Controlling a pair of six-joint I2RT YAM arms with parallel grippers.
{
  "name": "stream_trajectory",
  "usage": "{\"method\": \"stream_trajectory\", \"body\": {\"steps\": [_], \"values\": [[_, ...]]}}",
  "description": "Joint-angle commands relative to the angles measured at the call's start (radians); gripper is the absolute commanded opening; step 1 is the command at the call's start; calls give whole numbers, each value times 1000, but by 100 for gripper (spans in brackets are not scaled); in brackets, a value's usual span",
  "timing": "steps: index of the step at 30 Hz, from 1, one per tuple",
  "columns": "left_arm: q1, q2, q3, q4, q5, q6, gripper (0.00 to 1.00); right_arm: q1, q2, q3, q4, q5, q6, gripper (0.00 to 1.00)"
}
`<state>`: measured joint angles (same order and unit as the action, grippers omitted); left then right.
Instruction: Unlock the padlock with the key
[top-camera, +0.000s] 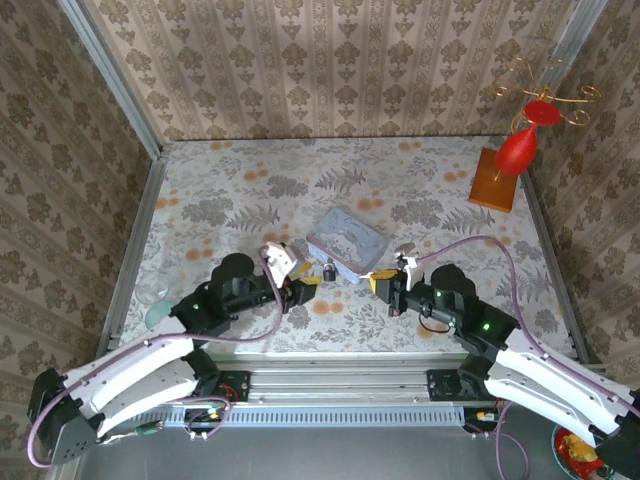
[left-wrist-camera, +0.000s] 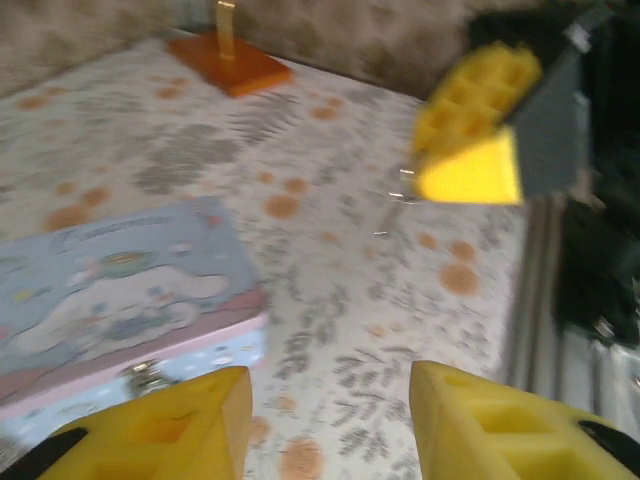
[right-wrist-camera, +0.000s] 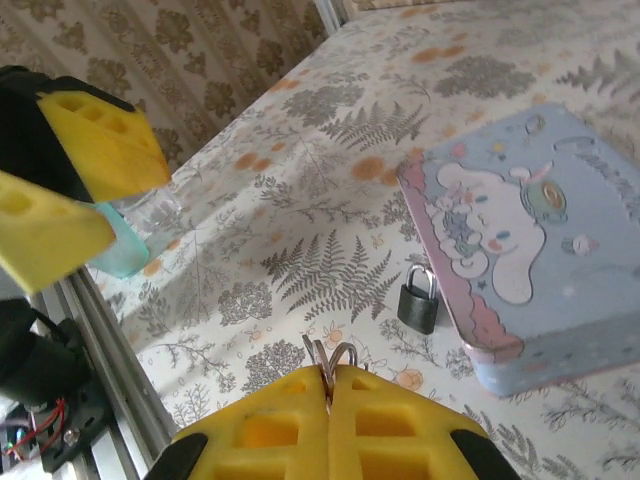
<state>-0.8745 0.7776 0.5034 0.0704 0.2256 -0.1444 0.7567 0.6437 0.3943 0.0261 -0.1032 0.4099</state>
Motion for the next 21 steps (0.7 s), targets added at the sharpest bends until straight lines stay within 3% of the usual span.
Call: {"method": "stream_trajectory", "body": {"steps": [1,7,12,16,21], "values": [[9,-24,-48,81,-144,-184,50,1,19,-66,165,48,204,0],[16,72,-121,126,-300,-325,64,37,105,-129,288,108,349,0],[17,230,-159,277,-305,-378,70,110,199,-138,341,189,380,0],[23,387,-104,313,-282,-348,70,129,290,-145,392,217,399,0],[66,468,-68,359,-240,-344,72,153,410,-116,433,229,411,0]]}}
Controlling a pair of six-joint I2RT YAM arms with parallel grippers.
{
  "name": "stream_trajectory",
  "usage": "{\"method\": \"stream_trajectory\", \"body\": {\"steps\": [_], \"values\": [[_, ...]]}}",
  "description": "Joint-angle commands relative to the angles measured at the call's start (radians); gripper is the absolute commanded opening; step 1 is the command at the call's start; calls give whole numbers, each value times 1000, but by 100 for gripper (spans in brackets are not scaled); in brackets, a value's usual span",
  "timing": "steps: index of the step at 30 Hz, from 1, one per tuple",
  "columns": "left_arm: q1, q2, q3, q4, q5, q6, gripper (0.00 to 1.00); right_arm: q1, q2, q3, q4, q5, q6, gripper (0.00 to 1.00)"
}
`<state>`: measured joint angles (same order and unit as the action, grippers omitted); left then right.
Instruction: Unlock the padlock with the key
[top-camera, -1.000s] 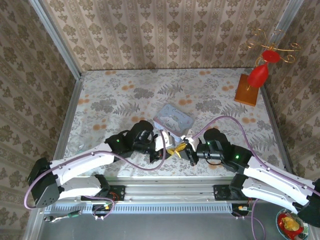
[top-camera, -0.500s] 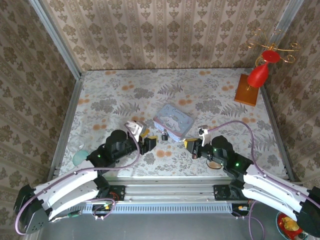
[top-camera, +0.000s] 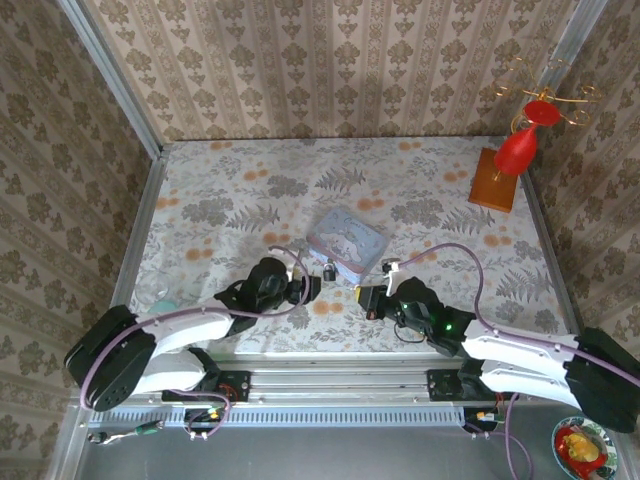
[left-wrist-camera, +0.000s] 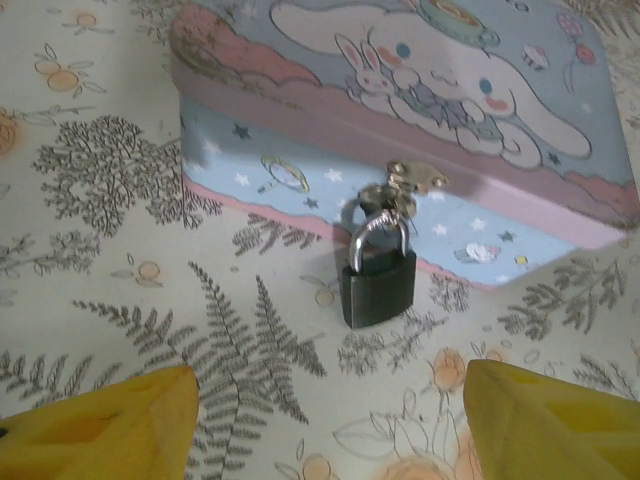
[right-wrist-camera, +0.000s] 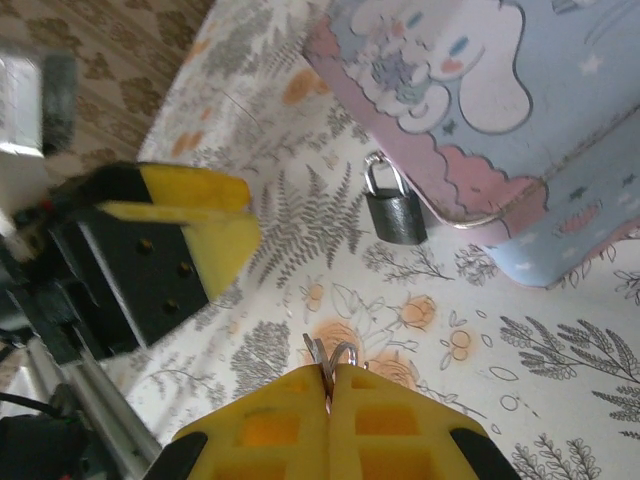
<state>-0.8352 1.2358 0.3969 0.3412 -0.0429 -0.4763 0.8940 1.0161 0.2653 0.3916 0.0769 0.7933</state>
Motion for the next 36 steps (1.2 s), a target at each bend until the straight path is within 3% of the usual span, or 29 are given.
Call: {"method": "stream_trajectory", "body": {"steps": [1,9,13,25,36], "values": [[43,18,39,98,44,-15,72,17,64,22,77,49,26,0],[98,53,15,149,115,-41,73,11,297,112,139,18,13,0],[99,64,5,165,117,-55,73,-58,368,139,142,-21,24,0],[78,258,20,377,160,-146,71,-279,457,215,113,-149,-66,0],[41,439,158,350,131,-78,65,-319,435,186,133,-193,-66,0]]}}
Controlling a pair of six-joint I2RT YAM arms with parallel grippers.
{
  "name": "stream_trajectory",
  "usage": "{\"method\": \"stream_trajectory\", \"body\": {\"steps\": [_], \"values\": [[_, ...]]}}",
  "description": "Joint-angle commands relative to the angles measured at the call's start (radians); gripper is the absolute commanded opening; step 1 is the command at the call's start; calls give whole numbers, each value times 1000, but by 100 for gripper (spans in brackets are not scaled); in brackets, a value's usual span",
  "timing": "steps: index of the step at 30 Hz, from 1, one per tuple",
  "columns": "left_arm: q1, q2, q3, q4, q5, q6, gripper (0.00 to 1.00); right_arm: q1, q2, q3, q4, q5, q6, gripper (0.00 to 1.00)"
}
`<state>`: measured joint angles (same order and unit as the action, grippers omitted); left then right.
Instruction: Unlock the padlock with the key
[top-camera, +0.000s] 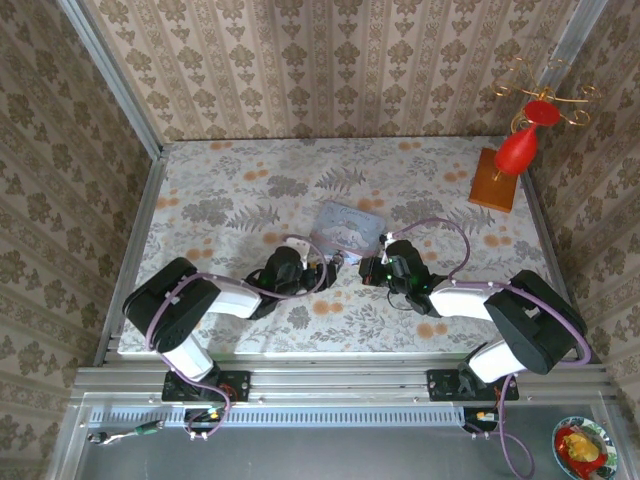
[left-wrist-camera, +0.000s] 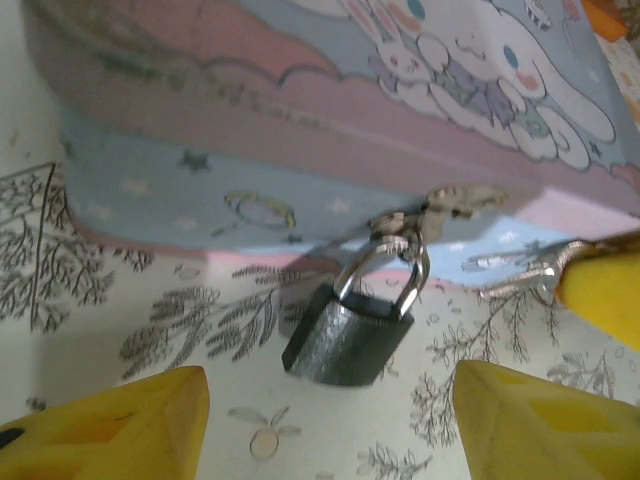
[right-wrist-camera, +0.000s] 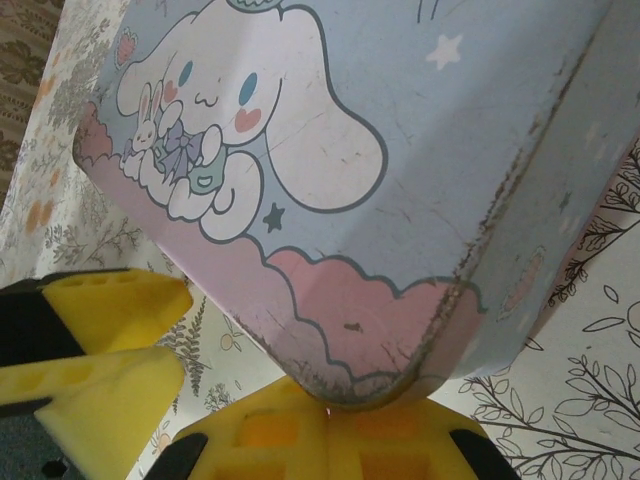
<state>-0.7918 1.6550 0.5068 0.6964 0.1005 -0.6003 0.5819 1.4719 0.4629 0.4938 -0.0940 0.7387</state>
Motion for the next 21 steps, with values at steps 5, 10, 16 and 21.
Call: {"method": "stream_trajectory", "body": {"steps": [5,10,16,21], "values": [[7,68,104,-78,-16,88,60,-11,-29,-21,35,-26,-10,0],[0,108,145,-113,7,94,55,-19,-30,-16,25,-27,-16,0],[-4,147,184,-118,42,85,46,-27,-18,-7,25,-39,-22,0],[-4,160,194,-119,47,71,32,-47,-10,-2,25,-56,-27,0]]}}
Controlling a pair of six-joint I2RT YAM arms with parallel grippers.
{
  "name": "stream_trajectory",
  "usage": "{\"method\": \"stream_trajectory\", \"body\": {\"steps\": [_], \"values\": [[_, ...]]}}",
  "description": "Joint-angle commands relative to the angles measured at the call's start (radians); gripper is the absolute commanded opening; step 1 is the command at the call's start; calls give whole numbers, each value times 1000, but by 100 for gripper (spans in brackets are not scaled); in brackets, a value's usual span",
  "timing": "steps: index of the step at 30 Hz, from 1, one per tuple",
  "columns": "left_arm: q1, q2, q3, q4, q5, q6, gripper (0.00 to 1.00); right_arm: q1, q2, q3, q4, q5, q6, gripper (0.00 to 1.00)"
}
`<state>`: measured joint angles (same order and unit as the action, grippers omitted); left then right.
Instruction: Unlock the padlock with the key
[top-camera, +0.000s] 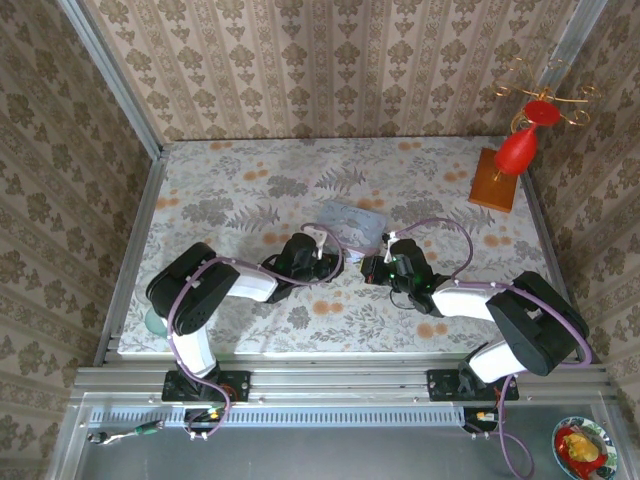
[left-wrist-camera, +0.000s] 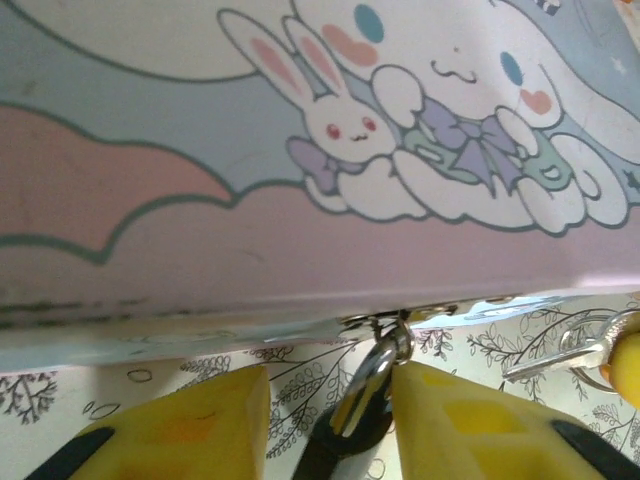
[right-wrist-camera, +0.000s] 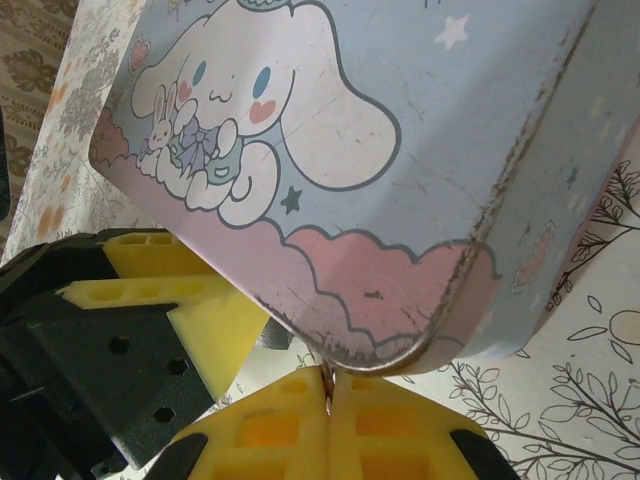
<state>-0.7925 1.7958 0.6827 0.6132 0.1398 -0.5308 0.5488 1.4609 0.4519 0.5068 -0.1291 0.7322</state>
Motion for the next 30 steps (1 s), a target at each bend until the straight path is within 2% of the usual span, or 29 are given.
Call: {"method": "stream_trajectory", "body": {"steps": [1,10,13,15,18,22,25,30], "values": [[-4,18,20,-35,13,0,29,-19,4,9,13,-27,-20,0],[-19,7,25,-8,46,-50,9,-63,40,22,47,-83,1,0],[-28,-7,13,22,44,-116,4,-73,44,15,73,-92,15,0],[-29,-27,3,45,43,-208,0,-80,43,9,86,-97,25,0],[-50,-68,-13,105,29,-357,0,-100,25,-3,96,-122,64,0],[-101,-138,25,-41,-92,-481,0,-99,-42,-39,99,-118,159,0],[-126,-152,20,-15,-156,-558,0,-84,-97,-98,154,-89,289,0],[-136,-139,19,40,-199,-684,0,-28,-246,-199,155,51,470,0]]}}
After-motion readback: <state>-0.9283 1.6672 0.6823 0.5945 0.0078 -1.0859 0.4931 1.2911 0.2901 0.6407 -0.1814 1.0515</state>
